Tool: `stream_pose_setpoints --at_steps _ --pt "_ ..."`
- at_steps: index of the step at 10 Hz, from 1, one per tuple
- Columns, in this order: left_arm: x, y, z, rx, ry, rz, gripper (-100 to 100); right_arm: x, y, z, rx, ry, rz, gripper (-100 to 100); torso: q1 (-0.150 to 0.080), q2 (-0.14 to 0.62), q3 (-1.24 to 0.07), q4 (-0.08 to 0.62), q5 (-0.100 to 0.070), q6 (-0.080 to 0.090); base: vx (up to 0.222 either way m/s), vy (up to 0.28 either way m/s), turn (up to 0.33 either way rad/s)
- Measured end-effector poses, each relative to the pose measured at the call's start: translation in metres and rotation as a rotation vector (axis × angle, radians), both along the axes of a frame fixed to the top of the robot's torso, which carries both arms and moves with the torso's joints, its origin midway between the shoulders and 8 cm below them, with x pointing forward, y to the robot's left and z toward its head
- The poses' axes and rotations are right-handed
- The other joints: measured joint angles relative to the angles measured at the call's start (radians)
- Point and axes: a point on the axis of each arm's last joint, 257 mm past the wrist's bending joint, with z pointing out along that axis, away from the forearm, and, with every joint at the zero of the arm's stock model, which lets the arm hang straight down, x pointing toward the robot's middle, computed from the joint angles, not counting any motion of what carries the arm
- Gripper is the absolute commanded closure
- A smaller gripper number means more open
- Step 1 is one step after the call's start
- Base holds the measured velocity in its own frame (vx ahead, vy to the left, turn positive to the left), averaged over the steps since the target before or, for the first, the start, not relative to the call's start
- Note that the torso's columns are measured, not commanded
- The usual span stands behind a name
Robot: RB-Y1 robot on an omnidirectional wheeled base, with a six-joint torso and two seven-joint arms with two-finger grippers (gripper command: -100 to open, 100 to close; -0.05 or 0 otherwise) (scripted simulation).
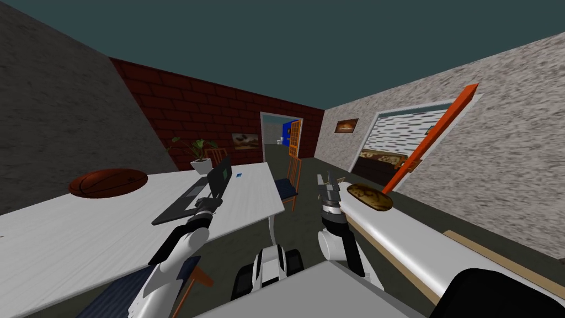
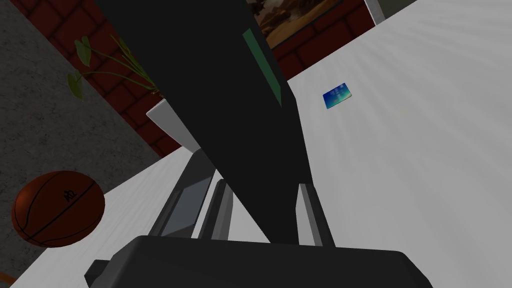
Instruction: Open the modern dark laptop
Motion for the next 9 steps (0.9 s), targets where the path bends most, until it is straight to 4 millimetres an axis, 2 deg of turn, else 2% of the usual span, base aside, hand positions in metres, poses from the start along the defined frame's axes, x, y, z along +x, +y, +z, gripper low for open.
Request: stream_pose_setpoints --at_steps 5,7,9 --pt "0.004 -0.047 0.001 -0.012 -0.006 -0.072 100 0.0 0.0 0.0 0.0 0.0 0.0 0 -0.001 -0.001 -0.001 0.001 -0.001 -0.001 0.035 0.004 0.11" --pt "0.002 -0.05 0.002 -0.014 -0.007 -0.074 100 0.0 0.0 0.0 0.0 0.0 0.0 0 -0.001 0.0 0.0 0.001 -0.001 -0.001 0.013 0.013 0.002" --pt "-0.001 -0.052 0.001 -0.099 -0.022 -0.076 100 0.0 0.0 0.0 0.0 0.0 0.0 0 0.002 -0.001 -0.001 0.002 -0.001 -0.002 0.041 0.052 0.001"
